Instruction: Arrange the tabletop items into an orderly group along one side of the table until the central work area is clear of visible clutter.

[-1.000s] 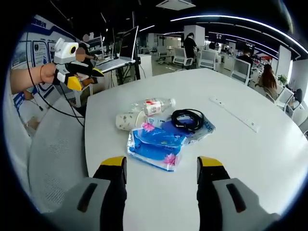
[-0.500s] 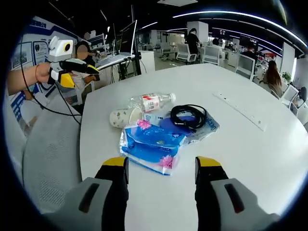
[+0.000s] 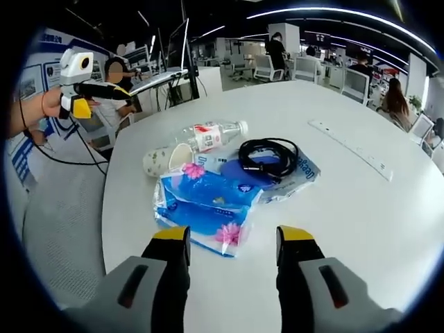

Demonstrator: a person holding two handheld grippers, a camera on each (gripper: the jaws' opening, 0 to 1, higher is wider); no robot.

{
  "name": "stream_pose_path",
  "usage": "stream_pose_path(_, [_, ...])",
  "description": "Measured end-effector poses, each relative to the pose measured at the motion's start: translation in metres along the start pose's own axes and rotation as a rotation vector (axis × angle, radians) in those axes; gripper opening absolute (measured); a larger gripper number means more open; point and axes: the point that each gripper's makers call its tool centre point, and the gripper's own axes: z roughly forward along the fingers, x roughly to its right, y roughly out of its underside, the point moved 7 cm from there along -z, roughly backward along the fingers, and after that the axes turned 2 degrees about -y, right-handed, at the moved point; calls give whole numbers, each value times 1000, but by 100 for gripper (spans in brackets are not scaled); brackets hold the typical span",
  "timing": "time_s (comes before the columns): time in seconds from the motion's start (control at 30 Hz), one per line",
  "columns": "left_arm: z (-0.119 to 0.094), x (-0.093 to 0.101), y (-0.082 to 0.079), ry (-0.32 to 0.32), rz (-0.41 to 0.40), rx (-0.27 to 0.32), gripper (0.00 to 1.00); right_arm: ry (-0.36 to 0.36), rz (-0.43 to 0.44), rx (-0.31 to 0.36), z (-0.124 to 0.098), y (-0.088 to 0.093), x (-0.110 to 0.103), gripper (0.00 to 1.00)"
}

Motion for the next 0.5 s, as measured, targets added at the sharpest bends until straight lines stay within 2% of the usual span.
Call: stream_pose_path(0.5, [5,-2,5,-6,-27,-13,81,-23,39,-25,26,13,14,33])
